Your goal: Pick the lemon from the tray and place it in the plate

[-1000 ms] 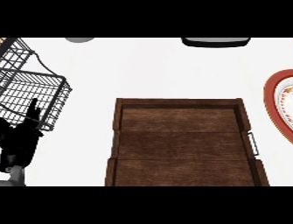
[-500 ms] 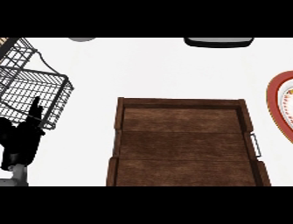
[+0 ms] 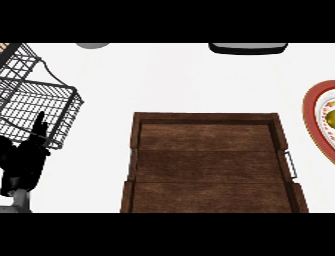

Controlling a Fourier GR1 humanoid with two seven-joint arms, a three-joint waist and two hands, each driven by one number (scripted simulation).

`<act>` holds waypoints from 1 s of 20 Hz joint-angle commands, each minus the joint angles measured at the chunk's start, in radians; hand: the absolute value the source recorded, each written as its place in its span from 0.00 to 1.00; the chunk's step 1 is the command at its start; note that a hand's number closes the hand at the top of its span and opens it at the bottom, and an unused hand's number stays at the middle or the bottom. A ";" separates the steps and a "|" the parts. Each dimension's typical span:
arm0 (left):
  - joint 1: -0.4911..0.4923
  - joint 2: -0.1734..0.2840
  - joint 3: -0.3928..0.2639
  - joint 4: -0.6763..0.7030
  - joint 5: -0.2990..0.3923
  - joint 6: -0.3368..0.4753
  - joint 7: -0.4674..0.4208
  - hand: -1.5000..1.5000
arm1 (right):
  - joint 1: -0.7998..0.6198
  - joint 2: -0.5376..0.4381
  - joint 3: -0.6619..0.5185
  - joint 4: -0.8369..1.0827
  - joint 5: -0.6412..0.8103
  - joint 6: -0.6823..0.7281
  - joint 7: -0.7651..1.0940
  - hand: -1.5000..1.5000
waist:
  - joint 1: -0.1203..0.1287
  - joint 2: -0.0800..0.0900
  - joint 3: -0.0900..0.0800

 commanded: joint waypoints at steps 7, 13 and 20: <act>-0.045 0.009 -0.005 -0.009 -0.019 -0.039 -0.057 0.50 | -0.057 0.016 -0.145 -0.083 -0.319 0.268 0.065 0.00 | -0.035 -0.003 -0.010; -0.093 -0.015 -0.033 -0.022 -0.037 -0.008 0.002 0.50 | -0.013 -0.014 -0.193 0.008 -0.464 0.489 0.182 0.00 | -0.041 0.001 -0.008; -0.085 -0.009 -0.008 0.033 -0.032 -0.061 -0.056 0.50 | 0.038 -0.132 -0.251 0.127 -0.483 0.573 0.025 0.00 | -0.021 0.006 -0.007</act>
